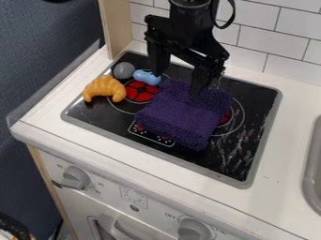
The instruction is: Take the cloth out of the stove
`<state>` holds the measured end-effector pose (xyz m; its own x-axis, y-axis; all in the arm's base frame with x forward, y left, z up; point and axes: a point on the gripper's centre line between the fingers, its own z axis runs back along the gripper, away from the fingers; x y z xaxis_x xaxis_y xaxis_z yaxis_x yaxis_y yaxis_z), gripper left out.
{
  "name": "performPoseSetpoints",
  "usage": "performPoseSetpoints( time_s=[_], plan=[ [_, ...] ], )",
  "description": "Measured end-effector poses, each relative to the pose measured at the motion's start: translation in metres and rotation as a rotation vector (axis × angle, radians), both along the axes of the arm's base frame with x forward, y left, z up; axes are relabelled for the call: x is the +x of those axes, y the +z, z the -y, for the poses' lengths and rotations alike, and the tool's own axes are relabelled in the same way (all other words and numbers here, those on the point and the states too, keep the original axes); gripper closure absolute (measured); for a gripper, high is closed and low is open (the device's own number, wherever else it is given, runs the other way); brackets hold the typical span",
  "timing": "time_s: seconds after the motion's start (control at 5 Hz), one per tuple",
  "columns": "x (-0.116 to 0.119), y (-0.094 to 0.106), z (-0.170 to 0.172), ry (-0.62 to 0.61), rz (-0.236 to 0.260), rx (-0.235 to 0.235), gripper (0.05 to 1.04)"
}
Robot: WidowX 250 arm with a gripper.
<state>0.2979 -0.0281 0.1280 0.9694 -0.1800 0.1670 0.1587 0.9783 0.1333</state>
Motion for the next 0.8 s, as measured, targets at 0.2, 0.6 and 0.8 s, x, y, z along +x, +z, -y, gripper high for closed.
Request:
performPoseSetpoints(
  time_s=[0.2, 0.6, 0.8],
  plan=[
    [-0.002, -0.009, 0.0, 0.0, -0.03, 0.005, 0.084],
    [0.003, -0.04, -0.014, -0.009, -0.103, -0.002, 0.084],
    [0.004, -0.052, -0.02, -0.031, -0.128, -0.036, 0.084]
  ],
)
